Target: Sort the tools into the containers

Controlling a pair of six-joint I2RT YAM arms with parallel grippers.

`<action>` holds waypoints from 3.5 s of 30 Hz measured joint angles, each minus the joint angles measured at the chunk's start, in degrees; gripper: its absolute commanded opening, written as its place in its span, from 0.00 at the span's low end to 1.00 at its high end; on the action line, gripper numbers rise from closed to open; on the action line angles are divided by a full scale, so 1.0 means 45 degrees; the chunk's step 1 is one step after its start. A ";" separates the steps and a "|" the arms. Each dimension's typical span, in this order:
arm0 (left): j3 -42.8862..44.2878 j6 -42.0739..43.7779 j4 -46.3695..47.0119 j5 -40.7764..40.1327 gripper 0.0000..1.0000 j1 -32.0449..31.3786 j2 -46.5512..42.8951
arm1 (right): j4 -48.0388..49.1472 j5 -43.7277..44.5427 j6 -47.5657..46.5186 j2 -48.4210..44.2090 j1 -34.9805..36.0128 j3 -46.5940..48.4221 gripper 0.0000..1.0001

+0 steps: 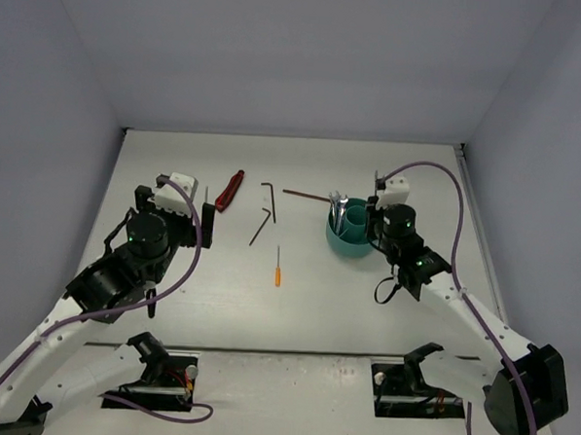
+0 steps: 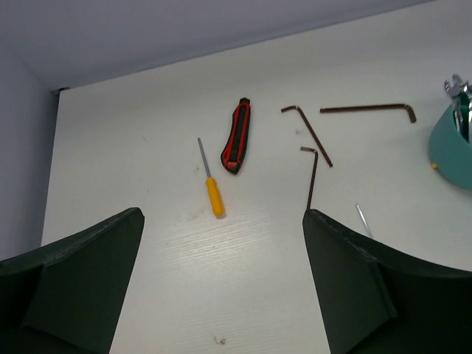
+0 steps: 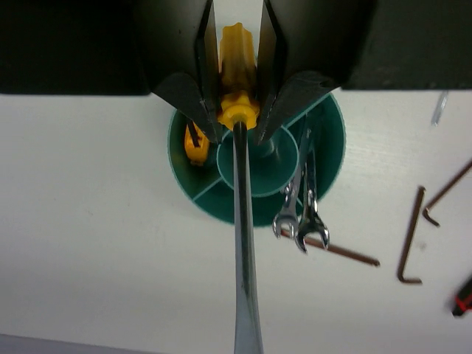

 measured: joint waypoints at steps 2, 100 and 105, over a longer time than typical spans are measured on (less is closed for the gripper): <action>-0.0332 0.0064 -0.0014 -0.0027 0.86 0.0000 0.0093 | 0.0625 -0.0482 0.0200 0.0118 -0.0433 0.0020 0.00; -0.1268 0.0255 -0.0247 -0.0415 0.86 0.1461 0.1341 | -0.2726 0.0138 0.4242 0.6766 0.4557 0.4742 0.54; -0.1266 0.0257 -0.0282 -0.0481 0.86 0.1491 0.1289 | -0.3089 0.0084 0.5201 0.8461 0.4800 0.4956 0.48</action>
